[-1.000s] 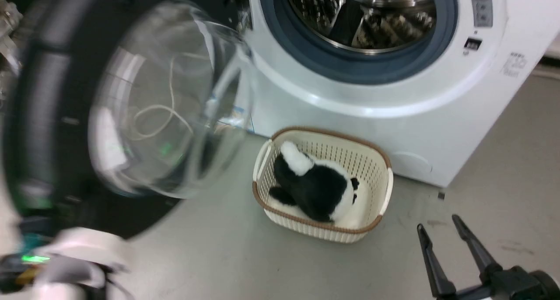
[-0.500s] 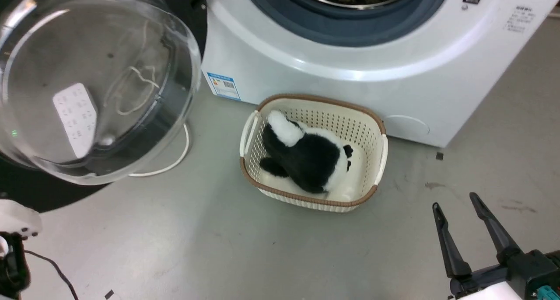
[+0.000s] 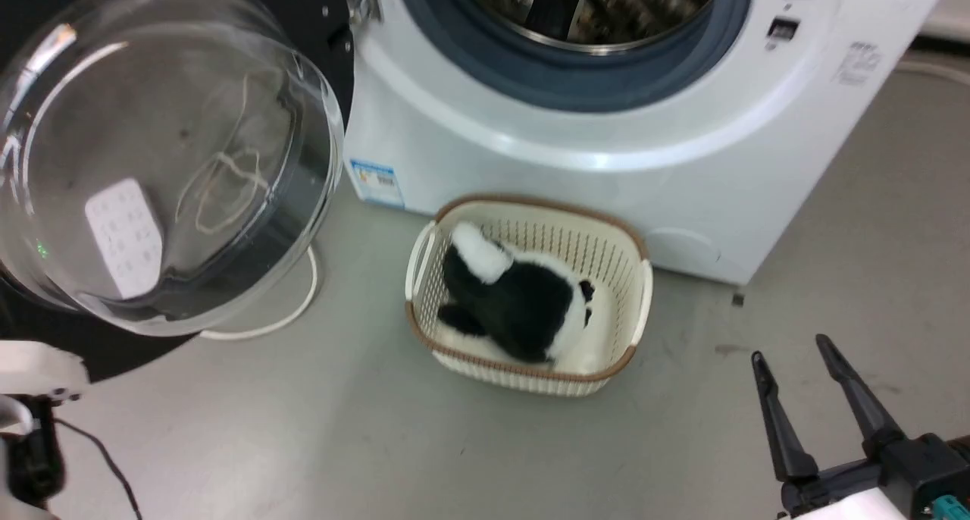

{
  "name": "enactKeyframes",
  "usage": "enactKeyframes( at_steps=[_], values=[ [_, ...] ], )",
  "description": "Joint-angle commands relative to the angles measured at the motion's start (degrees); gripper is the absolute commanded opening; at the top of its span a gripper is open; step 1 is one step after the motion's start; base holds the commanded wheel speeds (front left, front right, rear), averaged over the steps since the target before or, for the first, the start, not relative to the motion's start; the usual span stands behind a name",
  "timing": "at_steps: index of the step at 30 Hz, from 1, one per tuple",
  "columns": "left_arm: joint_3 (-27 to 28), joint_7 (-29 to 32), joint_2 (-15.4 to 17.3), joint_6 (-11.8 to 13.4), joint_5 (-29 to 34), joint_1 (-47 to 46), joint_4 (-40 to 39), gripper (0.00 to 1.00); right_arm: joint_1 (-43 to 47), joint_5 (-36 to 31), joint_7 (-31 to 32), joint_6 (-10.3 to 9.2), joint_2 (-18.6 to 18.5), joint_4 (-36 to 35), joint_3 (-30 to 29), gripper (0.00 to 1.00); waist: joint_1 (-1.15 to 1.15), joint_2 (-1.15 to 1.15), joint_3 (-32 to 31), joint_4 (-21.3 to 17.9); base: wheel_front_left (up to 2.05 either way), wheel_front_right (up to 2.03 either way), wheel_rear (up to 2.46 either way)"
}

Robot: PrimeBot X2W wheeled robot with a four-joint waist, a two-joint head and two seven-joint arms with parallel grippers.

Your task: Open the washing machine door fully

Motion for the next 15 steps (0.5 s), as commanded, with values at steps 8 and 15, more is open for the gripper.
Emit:
enactKeyframes(
  at_steps=[8, 15],
  values=[
    [-2.96, -0.43, -9.55, -0.88, 7.96, 11.33, -21.67, 0.0, -0.04, -0.59, -0.25, -0.05, 1.54, -1.12, -3.26, 1.0, 0.0, 0.0, -8.42, -5.11, 0.0, 0.0, 0.0],
    [-9.26, -0.44, -17.01, -1.16, 9.53, 19.11, -27.25, 0.0, 0.79, -0.84, -0.25, -0.05, 2.05, -0.94, -3.03, 1.0, 0.0, 0.0, -11.63, -10.98, 0.0, 0.0, 0.0]
  ],
)
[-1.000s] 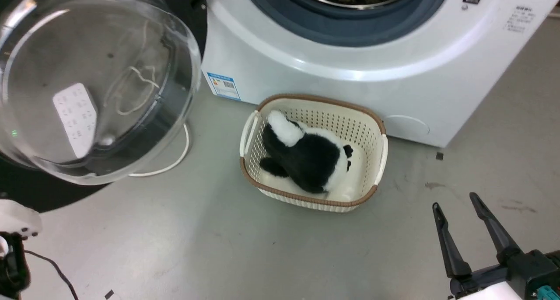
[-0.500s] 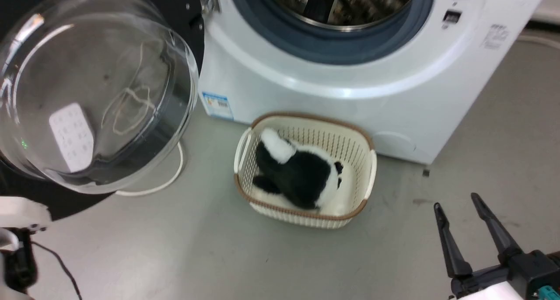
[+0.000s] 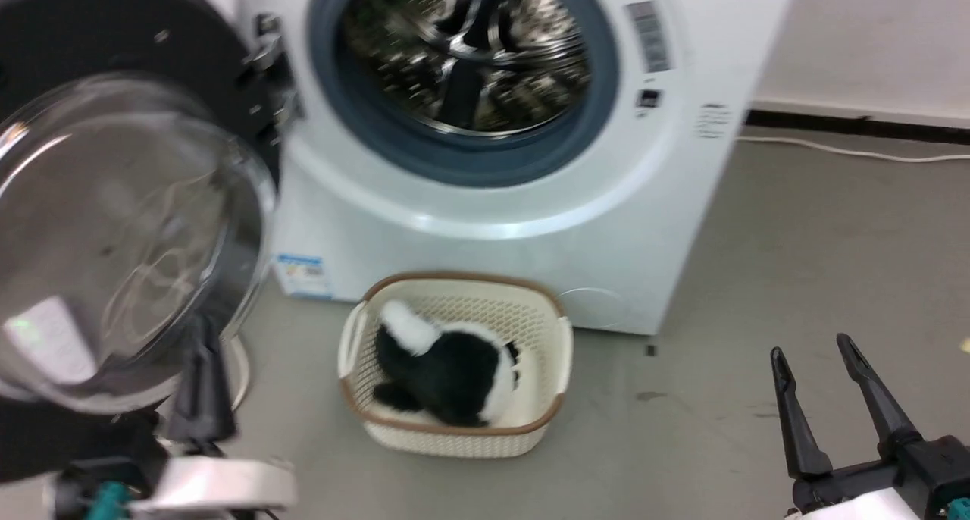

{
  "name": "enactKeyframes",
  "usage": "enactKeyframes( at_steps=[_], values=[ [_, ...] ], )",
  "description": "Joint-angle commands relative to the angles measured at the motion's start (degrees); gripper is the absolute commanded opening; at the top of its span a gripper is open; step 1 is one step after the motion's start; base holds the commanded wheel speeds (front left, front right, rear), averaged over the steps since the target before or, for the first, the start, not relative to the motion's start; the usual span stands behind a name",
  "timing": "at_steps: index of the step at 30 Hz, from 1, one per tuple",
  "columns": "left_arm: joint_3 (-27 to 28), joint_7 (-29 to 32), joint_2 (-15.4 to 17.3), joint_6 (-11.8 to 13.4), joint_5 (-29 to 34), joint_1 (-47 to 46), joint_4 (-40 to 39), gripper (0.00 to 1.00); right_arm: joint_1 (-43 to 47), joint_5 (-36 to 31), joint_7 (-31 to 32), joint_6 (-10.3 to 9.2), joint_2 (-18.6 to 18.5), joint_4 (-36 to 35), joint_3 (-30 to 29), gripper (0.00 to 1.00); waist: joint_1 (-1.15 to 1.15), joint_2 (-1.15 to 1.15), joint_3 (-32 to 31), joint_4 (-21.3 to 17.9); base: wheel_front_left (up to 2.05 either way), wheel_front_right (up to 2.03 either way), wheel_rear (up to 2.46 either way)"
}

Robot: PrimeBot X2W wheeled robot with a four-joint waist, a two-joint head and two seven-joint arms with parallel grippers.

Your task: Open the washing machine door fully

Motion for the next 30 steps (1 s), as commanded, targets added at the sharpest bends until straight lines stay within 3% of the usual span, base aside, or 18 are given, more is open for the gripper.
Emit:
enactKeyframes(
  at_steps=[1, 2, 13, 17, 27, 28, 30],
  values=[
    [-1.43, -0.24, -1.46, -0.3, 0.31, 1.97, -0.04, 0.55, 0.62, -0.16, -0.25, -0.05, 0.34, -0.37, 0.31, 1.0, 0.01, 0.0, -2.06, -3.75, 0.0, 0.0, 0.0],
    [-2.21, -0.24, -2.04, -0.31, 0.68, 2.53, 0.27, 1.0, 0.77, -0.15, -0.25, -0.05, 0.41, -0.46, 0.5, 1.0, 0.01, 0.0, -2.15, -4.35, 0.0, 0.0, 0.0],
    [-8.72, -0.24, -4.26, -0.87, 5.21, 5.99, 5.52, 1.0, 3.15, 0.87, -0.25, -0.05, 0.94, 0.28, 1.58, 1.0, 0.01, 0.0, -2.4, -7.71, 0.0, 0.0, 0.0],
    [-8.47, -0.25, -4.8, 1.02, 6.0, 6.83, 8.74, 1.0, 4.04, 2.17, -0.25, -0.05, 0.99, 1.35, 1.94, 1.0, 0.01, 0.0, -2.11, -7.63, 0.0, 0.0, 0.0],
    [-7.52, -0.25, -5.14, 1.56, 5.61, 6.31, 10.18, 1.0, 3.82, 3.15, -0.25, -0.05, 1.0, 2.46, 2.31, 1.0, 0.01, 0.0, -2.08, -6.75, 0.0, 0.0, 0.0],
    [-7.81, 0.13, -5.12, 1.47, 5.6, 6.41, 10.11, 0.0, 3.47, 2.59, 0.06, 0.0, 0.69, 2.29, 2.25, 0.0, 0.02, 0.0, -2.07, -6.76, 0.0, 0.0, 0.0],
    [-7.91, 0.12, -5.12, 1.47, 5.63, 6.41, 10.11, 0.0, 3.47, 2.55, 0.06, 0.0, 0.69, 2.29, 2.21, 0.0, 0.01, 0.0, -2.07, -6.76, 0.0, 0.0, 0.0]
  ],
)
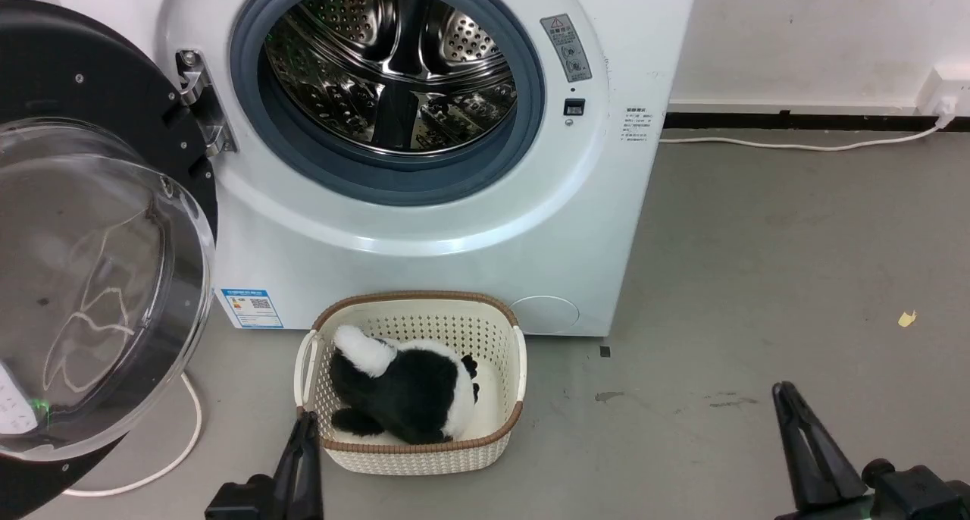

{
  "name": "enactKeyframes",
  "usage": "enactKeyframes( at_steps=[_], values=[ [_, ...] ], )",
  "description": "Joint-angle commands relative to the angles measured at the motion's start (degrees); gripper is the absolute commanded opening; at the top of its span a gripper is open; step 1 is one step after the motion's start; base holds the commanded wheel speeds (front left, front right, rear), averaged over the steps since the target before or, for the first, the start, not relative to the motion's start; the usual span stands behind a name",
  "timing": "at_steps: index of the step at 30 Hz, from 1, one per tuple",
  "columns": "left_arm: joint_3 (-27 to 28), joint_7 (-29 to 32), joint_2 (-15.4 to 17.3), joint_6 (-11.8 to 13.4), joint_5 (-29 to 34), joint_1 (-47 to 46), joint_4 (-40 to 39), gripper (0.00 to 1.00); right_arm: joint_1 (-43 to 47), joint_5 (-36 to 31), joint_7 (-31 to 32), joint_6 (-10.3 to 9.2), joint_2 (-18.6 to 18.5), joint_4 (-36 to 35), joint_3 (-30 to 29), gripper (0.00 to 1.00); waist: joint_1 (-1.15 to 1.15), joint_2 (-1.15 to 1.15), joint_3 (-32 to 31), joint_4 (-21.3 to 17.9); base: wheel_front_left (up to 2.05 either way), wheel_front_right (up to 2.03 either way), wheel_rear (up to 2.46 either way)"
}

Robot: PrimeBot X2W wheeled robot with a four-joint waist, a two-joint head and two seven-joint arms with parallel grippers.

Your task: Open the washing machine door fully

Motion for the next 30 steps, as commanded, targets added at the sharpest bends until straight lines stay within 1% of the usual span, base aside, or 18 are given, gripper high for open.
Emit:
enactKeyframes(
  at_steps=[1, 30],
  values=[
    [0.11, 0.11, -0.01, -0.03, 0.07, -0.04, -0.04, 0.0, -0.06, -0.01, 0.1, 0.0, 0.0, 0.02, 0.03, 0.0, 0.0, 0.0, 0.0, 0.0, 0.0, 0.0, 0.0],
    [1.54, 3.51, -0.39, -1.27, 2.21, -1.35, -1.58, 0.0, -1.87, -0.36, 3.51, -0.01, 0.07, 0.5, 0.55, 0.0, 0.0, 0.0, 0.11, -0.08, 0.0, 0.0, 0.0]
  ],
)
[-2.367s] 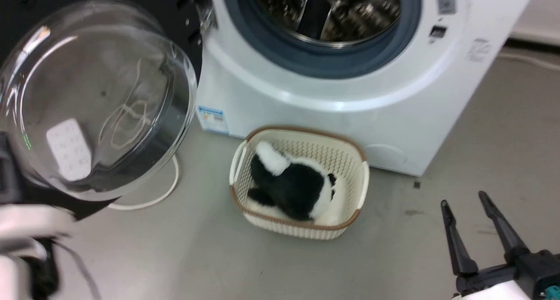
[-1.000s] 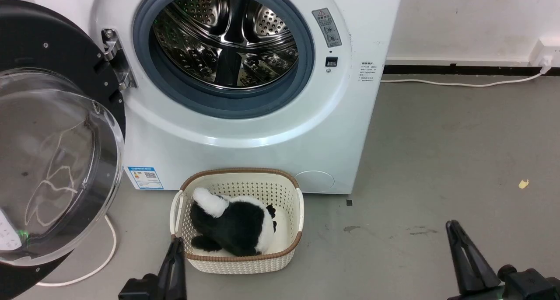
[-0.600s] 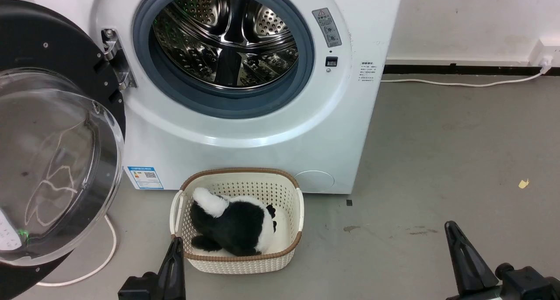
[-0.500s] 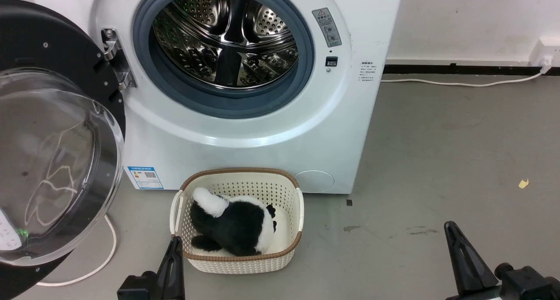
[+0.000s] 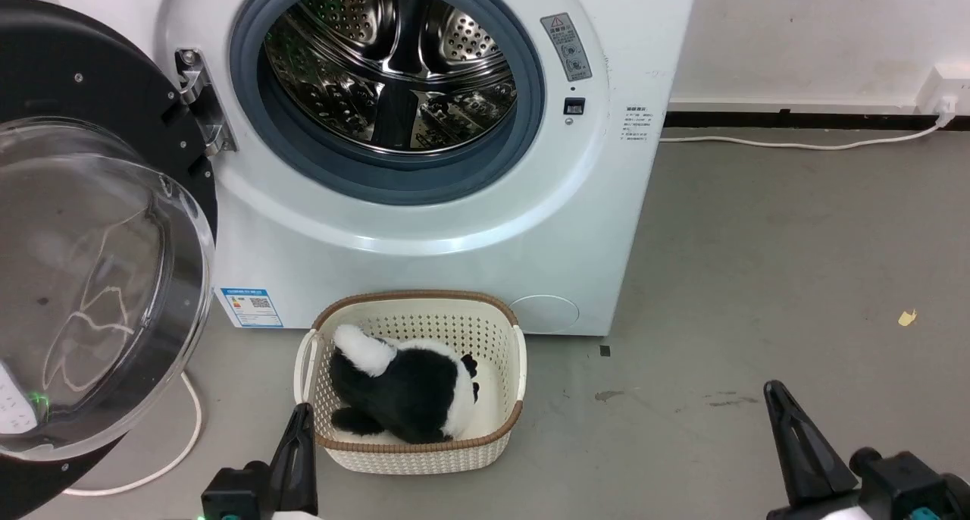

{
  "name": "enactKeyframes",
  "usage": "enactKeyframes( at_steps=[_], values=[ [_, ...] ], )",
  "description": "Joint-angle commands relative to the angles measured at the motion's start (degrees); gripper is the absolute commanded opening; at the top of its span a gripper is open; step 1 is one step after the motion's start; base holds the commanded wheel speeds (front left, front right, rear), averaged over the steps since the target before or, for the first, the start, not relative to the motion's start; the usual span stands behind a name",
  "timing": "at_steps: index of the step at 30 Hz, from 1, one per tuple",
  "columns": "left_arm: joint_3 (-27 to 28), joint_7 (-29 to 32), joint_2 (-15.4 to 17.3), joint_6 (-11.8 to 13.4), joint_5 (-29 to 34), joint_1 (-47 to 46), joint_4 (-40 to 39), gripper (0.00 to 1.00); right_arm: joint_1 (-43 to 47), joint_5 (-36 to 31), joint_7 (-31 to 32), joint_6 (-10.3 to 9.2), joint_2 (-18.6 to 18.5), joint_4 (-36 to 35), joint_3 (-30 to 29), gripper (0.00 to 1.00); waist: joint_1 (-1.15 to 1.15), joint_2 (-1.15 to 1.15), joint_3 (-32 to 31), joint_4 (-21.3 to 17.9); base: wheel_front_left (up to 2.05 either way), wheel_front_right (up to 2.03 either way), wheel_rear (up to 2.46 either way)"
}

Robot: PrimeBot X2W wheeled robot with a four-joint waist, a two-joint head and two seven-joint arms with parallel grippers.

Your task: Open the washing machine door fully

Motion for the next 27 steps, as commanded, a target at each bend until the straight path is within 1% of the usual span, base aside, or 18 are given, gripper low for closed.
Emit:
enactKeyframes(
  at_steps=[1, 27],
  values=[
    [0.18, 0.39, -0.21, -0.32, 0.66, -0.76, -0.35, 0.0, -1.14, -0.19, 0.25, -0.01, 0.09, 0.26, 0.02, 0.0, 0.0, 0.0, 0.0, 0.0, 0.0, 0.0, 0.0],
    [1.56, 3.67, -0.58, -1.52, 2.74, -2.02, -1.83, 0.0, -2.89, -0.53, 3.55, -0.03, 0.16, 0.73, 0.52, 0.0, 0.0, 0.0, 0.11, -0.08, 0.0, 0.0, 0.0]
  ],
)
